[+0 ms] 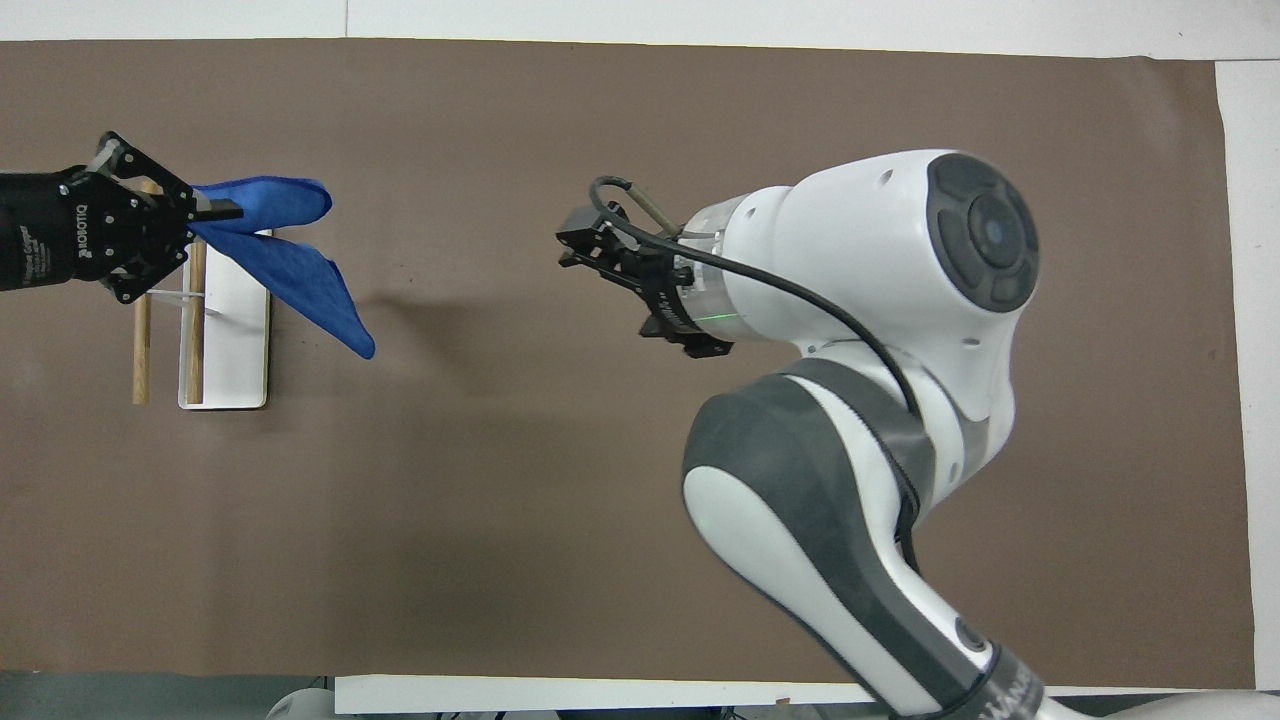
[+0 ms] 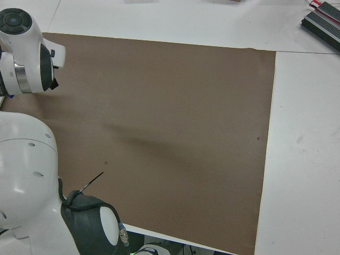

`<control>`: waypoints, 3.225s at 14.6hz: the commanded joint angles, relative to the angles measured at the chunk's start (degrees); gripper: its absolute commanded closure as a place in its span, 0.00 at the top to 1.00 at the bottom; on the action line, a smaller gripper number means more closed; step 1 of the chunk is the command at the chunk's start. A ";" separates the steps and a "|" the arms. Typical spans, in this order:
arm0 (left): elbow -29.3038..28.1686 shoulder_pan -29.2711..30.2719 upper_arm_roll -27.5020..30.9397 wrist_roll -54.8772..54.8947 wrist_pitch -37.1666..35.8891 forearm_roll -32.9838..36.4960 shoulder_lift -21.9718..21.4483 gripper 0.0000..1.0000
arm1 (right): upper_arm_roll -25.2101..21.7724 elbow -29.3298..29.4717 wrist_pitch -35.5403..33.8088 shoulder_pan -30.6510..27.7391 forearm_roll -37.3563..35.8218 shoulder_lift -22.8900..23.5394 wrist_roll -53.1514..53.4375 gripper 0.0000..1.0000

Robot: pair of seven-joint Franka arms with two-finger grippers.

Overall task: Right arm passes towel to left arm to hang
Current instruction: 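Open the right gripper and withdraw it while the left gripper lifts the towel, then lower the towel over the wooden rods with the left gripper and release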

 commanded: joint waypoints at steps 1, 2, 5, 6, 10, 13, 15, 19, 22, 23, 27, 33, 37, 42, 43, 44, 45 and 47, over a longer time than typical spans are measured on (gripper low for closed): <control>0.32 2.26 -0.10 11.45 -2.84 -0.51 1.39 0.00 | -5.85 -0.93 -9.38 -0.27 -5.13 -2.81 -15.25 0.99; 1.02 2.35 -0.10 12.87 -2.94 -0.51 1.83 0.00 | -8.83 -0.75 -12.29 0.08 -6.89 -3.25 -18.95 0.99; 1.03 2.44 -0.02 19.36 -5.03 1.41 2.45 0.00 | -21.20 -0.49 -17.84 5.42 -12.96 -3.96 -29.14 0.99; 1.12 2.87 0.16 21.13 -5.66 2.56 3.15 0.00 | -26.56 -0.23 -19.08 8.05 -13.06 -4.48 -33.36 0.99; 4.36 4.72 0.34 22.90 -4.78 2.57 7.45 0.00 | -39.16 -0.31 -20.05 11.42 -13.41 -6.07 -47.17 0.99; 9.89 8.14 0.34 23.08 -7.93 2.66 10.44 0.00 | -40.94 -0.05 -20.40 11.25 -17.68 -7.30 -49.75 0.99; 11.58 10.43 0.34 26.92 -10.84 2.83 11.68 0.00 | -40.59 2.13 -22.32 11.33 -21.13 -7.30 -49.57 0.99; 11.84 12.90 0.34 29.93 -11.90 6.08 11.77 0.00 | -40.68 4.79 -26.47 11.07 -21.14 -6.95 -49.48 0.99; 13.42 13.60 0.42 30.28 -12.34 8.44 12.21 0.00 | -40.94 4.70 -27.44 10.89 -20.35 -6.95 -49.39 0.99; 13.69 13.69 0.42 30.37 -12.08 10.11 12.30 0.00 | -41.03 4.61 -27.52 10.81 -20.26 -7.03 -49.31 0.99; 13.16 16.76 0.78 30.37 -11.11 10.56 12.56 0.00 | -40.85 4.61 -28.32 10.89 -20.18 -7.04 -49.31 0.99; 8.87 20.10 0.86 29.58 -7.79 12.49 10.99 0.01 | -40.68 4.61 -29.19 10.89 -20.18 -7.04 -49.39 0.99; 1.91 20.19 0.86 27.82 2.33 13.64 9.22 0.01 | -40.59 4.70 -29.63 10.89 -20.18 -7.04 -49.48 0.99; -0.45 21.07 0.86 18.87 9.00 13.73 9.22 0.04 | -40.50 4.70 -30.69 10.89 -20.18 -7.04 -49.39 0.99; -1.59 20.98 0.86 18.77 10.50 13.73 9.22 0.05 | -40.50 4.70 -30.69 10.89 -20.18 -7.04 -49.39 0.99; -2.65 21.07 0.86 18.77 12.08 13.64 9.22 0.05 | -40.50 4.70 -30.69 10.89 -20.18 -7.04 -49.39 0.99; -3.18 20.98 0.78 18.68 13.22 13.73 9.31 0.06 | -40.50 4.70 -30.78 10.89 -20.18 -7.04 -49.48 0.99; -3.63 20.28 0.78 17.37 16.12 13.64 10.18 0.06 | -40.50 4.70 -30.69 10.89 -20.18 -7.04 -49.40 0.99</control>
